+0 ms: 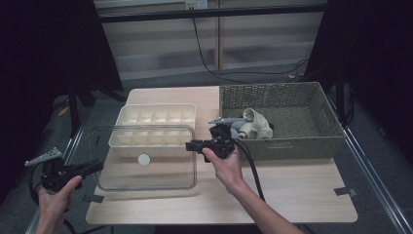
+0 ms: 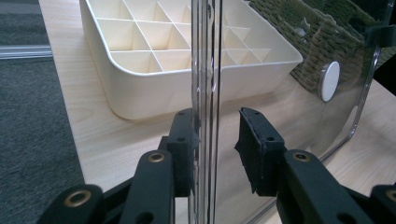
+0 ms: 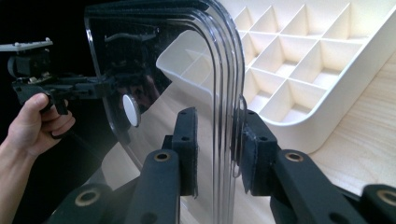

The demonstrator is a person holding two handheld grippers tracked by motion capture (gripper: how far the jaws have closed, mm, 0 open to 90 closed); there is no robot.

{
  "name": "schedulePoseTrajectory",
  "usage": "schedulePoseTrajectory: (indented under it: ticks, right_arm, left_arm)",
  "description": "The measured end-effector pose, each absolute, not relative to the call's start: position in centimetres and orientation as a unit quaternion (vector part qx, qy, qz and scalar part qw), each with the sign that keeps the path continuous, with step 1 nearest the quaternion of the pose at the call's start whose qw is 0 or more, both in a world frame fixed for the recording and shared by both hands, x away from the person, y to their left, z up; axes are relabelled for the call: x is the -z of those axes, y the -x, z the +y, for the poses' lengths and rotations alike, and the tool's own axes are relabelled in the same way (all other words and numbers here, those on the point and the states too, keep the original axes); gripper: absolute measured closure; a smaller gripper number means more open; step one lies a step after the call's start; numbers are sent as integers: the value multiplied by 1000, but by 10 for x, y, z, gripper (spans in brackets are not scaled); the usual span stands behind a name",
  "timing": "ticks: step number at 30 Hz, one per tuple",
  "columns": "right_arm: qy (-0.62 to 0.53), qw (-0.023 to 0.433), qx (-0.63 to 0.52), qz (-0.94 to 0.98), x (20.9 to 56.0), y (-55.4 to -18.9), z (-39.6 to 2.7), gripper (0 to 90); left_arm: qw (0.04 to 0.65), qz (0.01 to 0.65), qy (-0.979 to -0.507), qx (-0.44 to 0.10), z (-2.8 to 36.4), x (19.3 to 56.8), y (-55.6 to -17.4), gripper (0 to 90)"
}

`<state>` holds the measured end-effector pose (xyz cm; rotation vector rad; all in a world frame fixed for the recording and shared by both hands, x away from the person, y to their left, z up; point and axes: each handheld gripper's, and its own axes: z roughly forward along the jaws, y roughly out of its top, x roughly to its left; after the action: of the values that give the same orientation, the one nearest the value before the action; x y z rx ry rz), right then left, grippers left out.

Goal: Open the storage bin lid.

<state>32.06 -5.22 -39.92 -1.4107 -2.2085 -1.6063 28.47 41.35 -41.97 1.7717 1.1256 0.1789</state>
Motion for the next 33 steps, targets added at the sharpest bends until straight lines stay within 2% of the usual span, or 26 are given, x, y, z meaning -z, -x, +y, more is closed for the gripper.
schedulePoseTrajectory:
  ticks: [26, 33]
  right_arm:
    - [468, 58, 503, -725, 424, -286, -53, 708]
    - [468, 60, 488, -734, 437, -286, -47, 709]
  left_arm:
    - [469, 482, -738, -54, 412, 438, -254, 665]
    - [455, 497, -738, -40, 414, 456, -256, 641]
